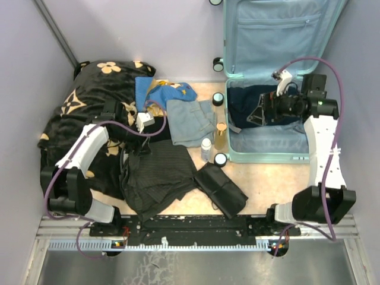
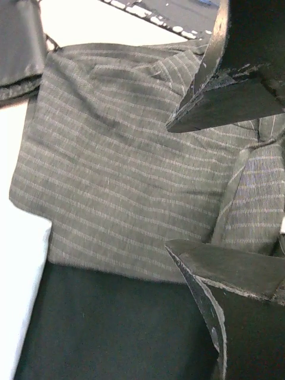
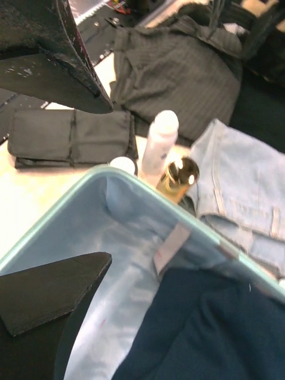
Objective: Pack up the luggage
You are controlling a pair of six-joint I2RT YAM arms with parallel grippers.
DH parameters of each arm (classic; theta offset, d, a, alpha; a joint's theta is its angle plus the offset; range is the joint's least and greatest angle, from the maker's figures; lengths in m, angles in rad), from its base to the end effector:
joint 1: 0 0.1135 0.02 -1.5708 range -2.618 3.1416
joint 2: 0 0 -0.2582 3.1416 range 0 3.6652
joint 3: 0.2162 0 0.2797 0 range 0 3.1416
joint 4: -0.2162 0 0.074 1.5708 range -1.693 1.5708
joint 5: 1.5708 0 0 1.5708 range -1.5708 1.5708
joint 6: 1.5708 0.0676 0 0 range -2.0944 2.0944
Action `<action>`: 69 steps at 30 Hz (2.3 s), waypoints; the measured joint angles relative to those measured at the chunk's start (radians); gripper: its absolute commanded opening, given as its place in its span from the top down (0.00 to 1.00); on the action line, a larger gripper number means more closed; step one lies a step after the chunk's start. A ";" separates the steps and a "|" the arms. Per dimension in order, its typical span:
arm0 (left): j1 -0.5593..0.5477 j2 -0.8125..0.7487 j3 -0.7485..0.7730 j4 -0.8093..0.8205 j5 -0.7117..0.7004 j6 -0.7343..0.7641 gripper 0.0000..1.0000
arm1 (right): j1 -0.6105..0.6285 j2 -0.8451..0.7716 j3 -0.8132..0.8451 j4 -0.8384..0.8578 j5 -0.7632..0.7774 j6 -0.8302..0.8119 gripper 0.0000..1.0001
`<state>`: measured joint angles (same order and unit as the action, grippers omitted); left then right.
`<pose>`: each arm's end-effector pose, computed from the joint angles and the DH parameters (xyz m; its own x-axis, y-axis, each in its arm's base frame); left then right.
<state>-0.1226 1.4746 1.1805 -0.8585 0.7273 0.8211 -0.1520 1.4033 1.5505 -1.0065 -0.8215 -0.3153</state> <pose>0.3167 -0.0843 0.2350 -0.3550 0.5946 -0.7214 0.9087 0.4009 -0.1168 0.3206 0.0010 0.3766 -0.5972 -0.1222 -0.7927 -0.5834 0.7445 0.3247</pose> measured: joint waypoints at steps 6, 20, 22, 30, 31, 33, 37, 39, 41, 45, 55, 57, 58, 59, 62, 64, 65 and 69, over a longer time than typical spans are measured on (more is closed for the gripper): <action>-0.112 -0.103 -0.156 0.043 0.045 0.076 0.24 | 0.195 -0.221 -0.201 0.146 0.031 0.112 0.01; -0.726 -0.373 -0.626 0.589 -0.289 -0.077 0.01 | 0.557 -0.421 -0.570 0.326 0.199 0.302 0.05; -0.757 -0.336 -0.636 0.652 -0.334 -0.090 0.11 | 0.564 -0.421 -0.589 0.328 0.210 0.320 0.05; -0.730 -0.227 -0.644 0.678 -0.410 -0.014 0.46 | 0.673 -0.402 -0.595 0.393 0.285 0.399 0.04; -0.697 -0.234 -0.647 0.653 -0.389 0.011 0.49 | 0.697 -0.393 -0.595 0.402 0.307 0.412 0.03; -0.626 -0.263 -0.656 0.597 -0.354 0.068 0.53 | 0.752 -0.368 -0.596 0.424 0.359 0.449 0.02; -0.535 -0.394 -0.704 0.460 -0.307 0.202 0.26 | 0.874 -0.315 -0.601 0.483 0.486 0.518 0.01; -0.527 -0.459 -0.718 0.394 -0.284 0.233 0.12 | 0.951 -0.286 -0.603 0.518 0.556 0.554 0.01; -0.523 -0.528 -0.718 0.345 -0.258 0.224 0.06 | 1.010 -0.246 -0.602 0.563 0.609 0.592 0.01; -0.520 -0.697 -0.707 0.330 -0.237 0.101 0.02 | 1.056 -0.122 -0.585 0.623 0.695 0.692 0.01; -0.486 -0.874 -0.574 0.376 -0.375 -0.300 0.00 | 1.098 0.116 -0.466 0.642 0.819 0.866 0.01; -0.473 -0.874 -0.548 0.393 -0.414 -0.371 0.00 | 1.110 0.147 -0.460 0.647 0.836 0.888 0.01; -0.460 -0.874 -0.537 0.403 -0.429 -0.402 0.00 | 1.117 0.163 -0.460 0.646 0.845 0.898 0.01; -0.437 -0.872 -0.525 0.414 -0.448 -0.436 0.00 | 1.124 0.180 -0.460 0.645 0.852 0.912 0.01; -0.369 -0.851 -0.476 0.431 -0.497 -0.518 0.00 | 1.132 0.237 -0.454 0.637 0.860 0.934 0.01; -0.320 -0.829 -0.430 0.437 -0.518 -0.577 0.00 | 1.133 0.282 -0.439 0.624 0.866 0.945 0.01; -0.299 -0.818 -0.410 0.442 -0.527 -0.605 0.00 | 1.133 0.307 -0.433 0.622 0.867 0.948 0.01; -0.219 -0.794 -0.359 0.451 -0.537 -0.704 0.00 | 1.133 0.367 -0.425 0.615 0.865 0.956 0.06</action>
<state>-0.3416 0.6807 0.8211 -0.4072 0.1902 0.1169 0.9813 1.7699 1.1252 -0.3920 0.0433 0.6407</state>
